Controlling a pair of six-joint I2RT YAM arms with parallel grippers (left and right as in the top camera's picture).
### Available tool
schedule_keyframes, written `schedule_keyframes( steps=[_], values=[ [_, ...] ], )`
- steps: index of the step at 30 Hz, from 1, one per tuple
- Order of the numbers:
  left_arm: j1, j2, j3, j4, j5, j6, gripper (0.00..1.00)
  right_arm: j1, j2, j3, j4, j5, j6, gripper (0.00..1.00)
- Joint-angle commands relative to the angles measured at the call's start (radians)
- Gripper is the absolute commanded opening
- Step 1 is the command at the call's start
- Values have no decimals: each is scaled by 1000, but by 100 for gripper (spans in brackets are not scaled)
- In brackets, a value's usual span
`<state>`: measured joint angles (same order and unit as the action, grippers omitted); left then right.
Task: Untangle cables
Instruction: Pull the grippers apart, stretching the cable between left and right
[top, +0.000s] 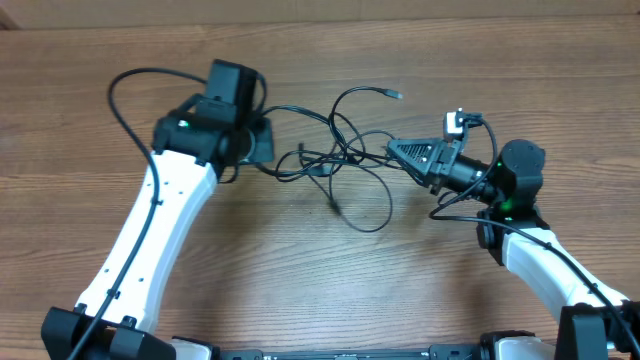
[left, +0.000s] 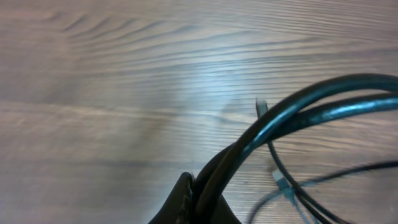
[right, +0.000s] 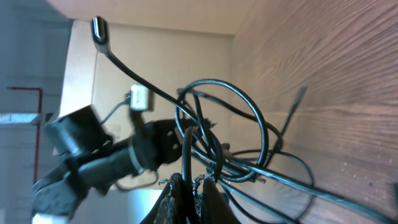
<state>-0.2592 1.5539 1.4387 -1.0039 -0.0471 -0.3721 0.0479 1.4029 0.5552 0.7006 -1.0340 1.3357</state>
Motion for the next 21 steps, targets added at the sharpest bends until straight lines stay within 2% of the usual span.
schedule_keyframes(
  steps=[1, 7, 14, 18, 21],
  values=[
    [74, -31, 4, -28, -93, -74, 4, -59, -13, 7, 24, -85, 52, 4],
    [156, -31, 4, -45, -43, -82, 4, -145, -13, 7, 25, -131, 51, 4],
    [180, -31, 4, -42, -57, -62, 4, -224, -13, 7, 24, -144, 51, 4],
    [205, -31, 4, -39, -57, -76, 4, -281, -13, 7, 24, -176, 47, 11],
    [233, -31, 4, -39, -57, -95, 4, -330, -13, 7, 24, -196, 44, 7]
  ],
)
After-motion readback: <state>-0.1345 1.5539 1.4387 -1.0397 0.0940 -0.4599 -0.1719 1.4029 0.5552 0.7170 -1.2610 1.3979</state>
